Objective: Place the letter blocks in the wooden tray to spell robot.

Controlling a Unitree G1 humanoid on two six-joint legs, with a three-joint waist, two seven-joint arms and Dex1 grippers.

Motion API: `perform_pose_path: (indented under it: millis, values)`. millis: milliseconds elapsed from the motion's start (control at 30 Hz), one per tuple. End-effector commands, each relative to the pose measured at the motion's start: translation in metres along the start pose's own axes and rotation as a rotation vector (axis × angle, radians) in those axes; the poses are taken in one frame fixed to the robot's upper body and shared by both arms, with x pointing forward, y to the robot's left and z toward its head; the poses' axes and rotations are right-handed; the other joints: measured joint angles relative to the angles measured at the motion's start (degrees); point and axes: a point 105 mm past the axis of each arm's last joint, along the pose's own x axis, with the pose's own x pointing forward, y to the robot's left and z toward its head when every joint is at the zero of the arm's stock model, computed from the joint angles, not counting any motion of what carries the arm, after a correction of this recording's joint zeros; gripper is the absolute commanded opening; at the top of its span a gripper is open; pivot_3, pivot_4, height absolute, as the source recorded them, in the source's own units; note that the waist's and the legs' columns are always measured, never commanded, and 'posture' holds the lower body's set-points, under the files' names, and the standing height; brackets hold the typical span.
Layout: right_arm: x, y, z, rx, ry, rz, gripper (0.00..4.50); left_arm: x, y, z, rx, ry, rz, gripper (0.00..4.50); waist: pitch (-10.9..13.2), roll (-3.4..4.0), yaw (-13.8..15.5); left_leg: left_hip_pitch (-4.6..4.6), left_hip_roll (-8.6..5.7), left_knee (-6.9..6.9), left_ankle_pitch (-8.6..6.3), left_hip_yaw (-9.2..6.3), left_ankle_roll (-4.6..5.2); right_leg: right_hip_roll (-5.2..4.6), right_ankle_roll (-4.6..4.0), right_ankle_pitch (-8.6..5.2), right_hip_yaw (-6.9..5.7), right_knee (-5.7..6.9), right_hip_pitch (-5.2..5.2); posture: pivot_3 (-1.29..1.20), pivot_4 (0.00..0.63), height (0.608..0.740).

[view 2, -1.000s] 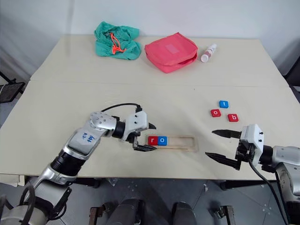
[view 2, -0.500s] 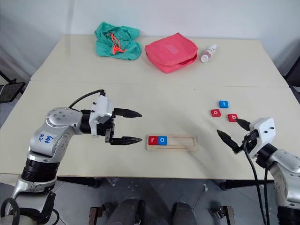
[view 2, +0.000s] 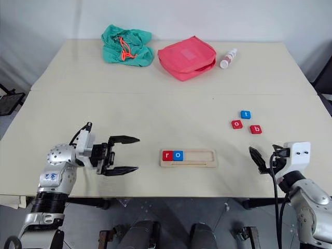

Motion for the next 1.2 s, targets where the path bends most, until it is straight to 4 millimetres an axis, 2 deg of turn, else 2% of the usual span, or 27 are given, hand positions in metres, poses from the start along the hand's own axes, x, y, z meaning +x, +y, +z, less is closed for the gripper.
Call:
perform_pose_path:
  millis: [33,400,533,700,900,1033,1200]
  values:
    - [-0.006,-0.001,0.018,-0.026,-0.074,-0.017,4.5,-0.01,-0.007,-0.002,0.011,0.02,-0.018,4.47,-0.01,0.01,-0.04,0.01,-0.01,-0.01,0.0,0.0,0.0,-0.01,0.0,0.0,0.01,0.0,0.0,0.0,0.15,0.74]
    - [-0.002,0.0,0.023,-0.03,-0.077,-0.007,4.5,-0.007,-0.006,0.002,0.02,0.0,-0.014,4.47,-0.01,0.01,-0.15,0.01,0.0,-0.03,0.0,0.01,0.0,0.0,0.0,0.0,0.01,0.02,0.0,0.0,0.15,0.74]
    - [0.004,-0.004,0.024,-0.018,-0.06,-0.017,4.5,-0.003,-0.001,0.011,0.023,-0.053,0.026,4.47,-0.01,0.01,-0.11,0.01,0.0,-0.02,0.0,0.01,0.0,-0.01,0.0,0.0,0.02,0.02,0.0,0.0,0.15,0.74]
    - [0.028,-0.013,0.028,0.0,-0.024,-0.006,4.5,0.002,-0.009,0.009,0.006,-0.057,0.003,4.47,-0.01,0.01,-0.26,0.03,0.0,-0.03,0.0,0.03,0.01,-0.01,0.0,0.0,0.03,0.03,-0.01,0.0,0.15,0.74]
    - [0.066,-0.026,0.032,0.015,-0.005,0.003,4.5,0.007,-0.018,0.009,0.0,-0.055,-0.001,4.47,-0.01,0.02,-0.98,0.02,0.01,-0.06,0.0,0.05,0.01,0.0,0.0,0.0,0.02,0.02,-0.03,0.0,0.15,0.74]
    - [0.081,-0.031,0.023,0.018,0.019,0.005,4.5,0.006,-0.02,0.011,0.003,-0.05,0.026,4.47,-0.01,0.02,-0.95,0.0,-0.01,-0.08,0.0,-0.02,0.01,-0.02,0.0,0.0,-0.01,0.03,-0.02,0.0,0.15,0.74]
    - [0.087,-0.031,0.01,0.012,0.063,0.018,4.5,0.004,-0.024,0.012,0.004,-0.037,0.056,4.47,-0.01,0.02,-1.37,-0.01,-0.01,-0.09,0.0,-0.02,0.01,-0.03,0.0,0.0,-0.02,0.02,-0.02,0.0,0.15,0.74]
